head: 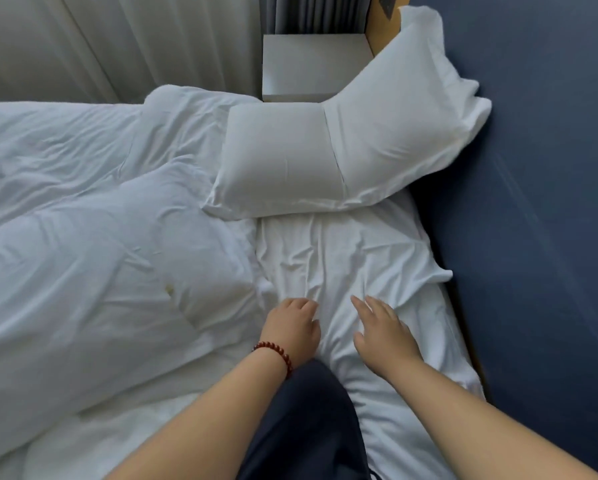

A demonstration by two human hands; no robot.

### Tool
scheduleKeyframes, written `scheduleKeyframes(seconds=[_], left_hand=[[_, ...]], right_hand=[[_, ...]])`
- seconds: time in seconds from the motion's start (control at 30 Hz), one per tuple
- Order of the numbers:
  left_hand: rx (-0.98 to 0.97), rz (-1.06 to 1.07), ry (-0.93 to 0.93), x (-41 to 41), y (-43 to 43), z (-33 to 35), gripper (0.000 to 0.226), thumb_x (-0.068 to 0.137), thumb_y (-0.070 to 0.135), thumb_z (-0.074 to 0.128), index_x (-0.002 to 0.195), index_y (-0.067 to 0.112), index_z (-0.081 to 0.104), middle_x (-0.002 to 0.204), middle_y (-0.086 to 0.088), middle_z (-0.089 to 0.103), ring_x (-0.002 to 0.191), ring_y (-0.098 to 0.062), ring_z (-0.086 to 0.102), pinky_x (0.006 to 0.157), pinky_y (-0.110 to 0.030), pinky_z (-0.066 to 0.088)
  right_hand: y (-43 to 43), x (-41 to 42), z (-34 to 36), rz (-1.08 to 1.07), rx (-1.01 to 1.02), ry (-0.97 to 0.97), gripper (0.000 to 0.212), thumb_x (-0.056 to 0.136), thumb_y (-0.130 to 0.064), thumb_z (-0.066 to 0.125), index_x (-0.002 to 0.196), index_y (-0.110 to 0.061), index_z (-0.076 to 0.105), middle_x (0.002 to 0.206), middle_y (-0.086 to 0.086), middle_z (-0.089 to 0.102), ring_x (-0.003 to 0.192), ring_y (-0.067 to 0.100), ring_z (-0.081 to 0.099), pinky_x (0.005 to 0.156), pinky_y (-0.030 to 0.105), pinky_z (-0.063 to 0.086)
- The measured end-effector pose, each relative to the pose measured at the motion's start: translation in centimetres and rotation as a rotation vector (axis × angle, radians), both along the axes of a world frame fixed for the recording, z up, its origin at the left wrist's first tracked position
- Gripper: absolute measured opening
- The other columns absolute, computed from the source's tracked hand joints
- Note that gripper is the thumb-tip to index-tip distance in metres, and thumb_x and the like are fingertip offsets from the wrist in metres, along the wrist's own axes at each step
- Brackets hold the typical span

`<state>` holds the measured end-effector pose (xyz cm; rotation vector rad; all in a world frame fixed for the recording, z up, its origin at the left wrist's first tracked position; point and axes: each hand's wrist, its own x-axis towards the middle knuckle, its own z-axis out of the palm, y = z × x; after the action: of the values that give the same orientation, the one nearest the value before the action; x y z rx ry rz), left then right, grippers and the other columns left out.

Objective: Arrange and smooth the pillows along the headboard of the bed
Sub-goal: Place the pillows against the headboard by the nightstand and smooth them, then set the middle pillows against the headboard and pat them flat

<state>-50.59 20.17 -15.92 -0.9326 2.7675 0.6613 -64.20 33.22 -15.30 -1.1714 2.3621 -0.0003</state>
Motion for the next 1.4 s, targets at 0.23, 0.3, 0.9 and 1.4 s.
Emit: scheduleKeyframes(seconds=[0.23, 0.3, 0.9, 1.4], left_hand=[[0.004, 0.032, -0.016, 3.9, 6.9, 4.3, 0.045, 0.103, 0.034, 0.038, 0.145, 0.022, 0.041, 0.137, 0.0, 0.056, 0.12, -0.023, 0.054, 0.095, -0.036, 0.045], [0.0, 0.049, -0.056, 5.7, 8.6, 5.3, 0.041, 0.103, 0.034, 0.038, 0.141, 0.021, 0.045, 0.132, -0.001, 0.059, 0.113, -0.024, 0.058, 0.09, -0.036, 0.048], [-0.114, 0.26, -0.333, 28.7, 18.4, 2.4, 0.067, 0.1, 0.048, 0.034, 0.157, 0.034, 0.001, 0.164, 0.004, -0.016, 0.15, -0.023, -0.021, 0.119, -0.043, -0.012], [0.056, 0.118, -0.297, 48.9, 12.1, 2.7, 0.072, 0.099, 0.049, 0.043, 0.157, 0.034, 0.004, 0.166, 0.004, 0.002, 0.152, -0.019, 0.002, 0.122, -0.042, 0.016]], right_hand=[[7.1, 4.0, -2.3, -0.014, 0.069, -0.054, 0.062, 0.096, -0.034, 0.042, 0.154, -0.03, 0.02, 0.162, 0.001, 0.015, 0.149, 0.021, 0.011, 0.117, 0.039, 0.024], [9.3, 5.2, -3.5, -0.068, 0.111, -0.11, 0.059, 0.096, -0.035, 0.043, 0.152, -0.028, 0.026, 0.162, 0.001, 0.015, 0.148, 0.022, 0.013, 0.116, 0.039, 0.024], [14.3, 20.1, -6.6, -0.222, 0.101, -0.131, 0.066, 0.1, -0.048, 0.038, 0.155, -0.018, 0.019, 0.165, 0.008, 0.002, 0.151, 0.025, -0.001, 0.122, 0.041, 0.004], [5.4, 38.6, -1.6, -0.236, -0.079, -0.304, 0.074, 0.09, -0.073, 0.03, 0.153, -0.046, 0.001, 0.165, 0.002, -0.008, 0.15, 0.035, -0.004, 0.12, 0.049, 0.006]])
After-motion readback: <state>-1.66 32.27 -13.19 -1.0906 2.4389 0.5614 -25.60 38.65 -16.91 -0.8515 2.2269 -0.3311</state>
